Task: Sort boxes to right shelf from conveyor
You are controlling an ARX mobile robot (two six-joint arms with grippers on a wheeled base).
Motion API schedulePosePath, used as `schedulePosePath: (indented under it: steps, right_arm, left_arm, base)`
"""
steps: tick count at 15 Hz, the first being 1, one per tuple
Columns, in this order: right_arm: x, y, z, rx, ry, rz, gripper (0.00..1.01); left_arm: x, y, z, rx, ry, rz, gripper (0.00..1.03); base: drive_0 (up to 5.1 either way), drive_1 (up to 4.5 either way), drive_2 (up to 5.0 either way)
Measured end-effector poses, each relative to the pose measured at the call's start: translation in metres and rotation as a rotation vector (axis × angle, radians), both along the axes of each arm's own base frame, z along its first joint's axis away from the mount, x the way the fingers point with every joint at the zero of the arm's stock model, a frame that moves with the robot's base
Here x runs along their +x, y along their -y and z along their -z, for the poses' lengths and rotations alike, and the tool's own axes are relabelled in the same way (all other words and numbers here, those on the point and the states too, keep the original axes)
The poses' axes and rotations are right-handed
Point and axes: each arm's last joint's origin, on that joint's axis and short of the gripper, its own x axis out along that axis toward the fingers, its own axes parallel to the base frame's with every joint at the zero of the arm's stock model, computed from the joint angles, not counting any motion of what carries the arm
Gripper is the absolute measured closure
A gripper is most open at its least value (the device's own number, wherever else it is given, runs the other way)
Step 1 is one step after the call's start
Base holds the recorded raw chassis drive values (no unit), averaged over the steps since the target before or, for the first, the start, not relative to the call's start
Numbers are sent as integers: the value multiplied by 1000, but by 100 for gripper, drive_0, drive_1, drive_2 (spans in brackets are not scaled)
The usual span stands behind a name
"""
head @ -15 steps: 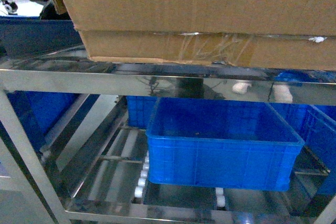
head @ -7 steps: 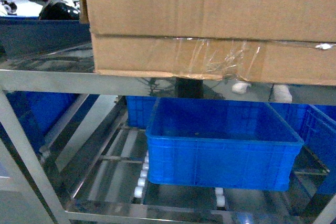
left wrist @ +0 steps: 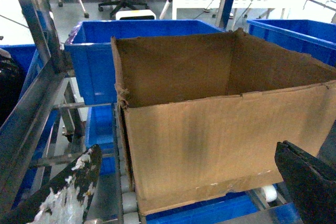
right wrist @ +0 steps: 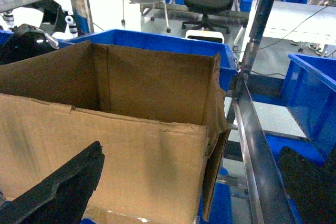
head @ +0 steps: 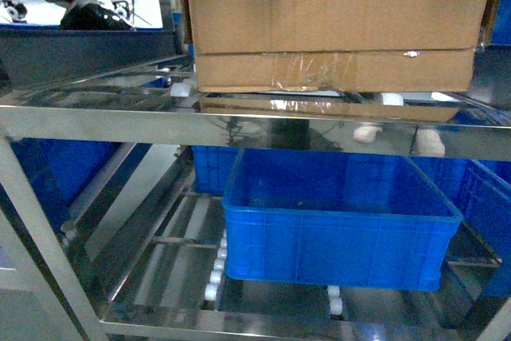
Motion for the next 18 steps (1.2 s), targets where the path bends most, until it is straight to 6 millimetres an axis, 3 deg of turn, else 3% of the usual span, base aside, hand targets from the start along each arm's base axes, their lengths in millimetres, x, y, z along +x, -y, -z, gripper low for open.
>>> schedulePosePath:
  steps: [8, 9, 11, 14, 15, 18]
  right_arm:
    - [0, 0, 0, -1, 1, 0, 3]
    - [-7, 2, 6, 10, 114, 102, 15]
    - [-51, 20, 52, 18, 178, 174, 46]
    - [-93, 29, 120, 8, 120, 159, 88]
    - [-105, 33, 134, 8, 120, 172, 99]
    - [-133, 46, 161, 10, 119, 173, 99]
  left_arm:
    - [0, 0, 0, 0, 0, 0, 5]
    - [-4, -3, 4, 7, 140, -114, 14]
    - [-45, -46, 46, 22, 266, -299, 45]
    - [-85, -73, 122, 53, 212, -278, 87]
    - [-97, -82, 139, 58, 198, -288, 101]
    - [-124, -95, 164, 56, 217, -288, 101]
  base:
    - [0, 0, 0]
    - [0, 0, 0]
    - [0, 0, 0]
    - [0, 0, 0]
    - [0, 0, 0]
    - [0, 0, 0]
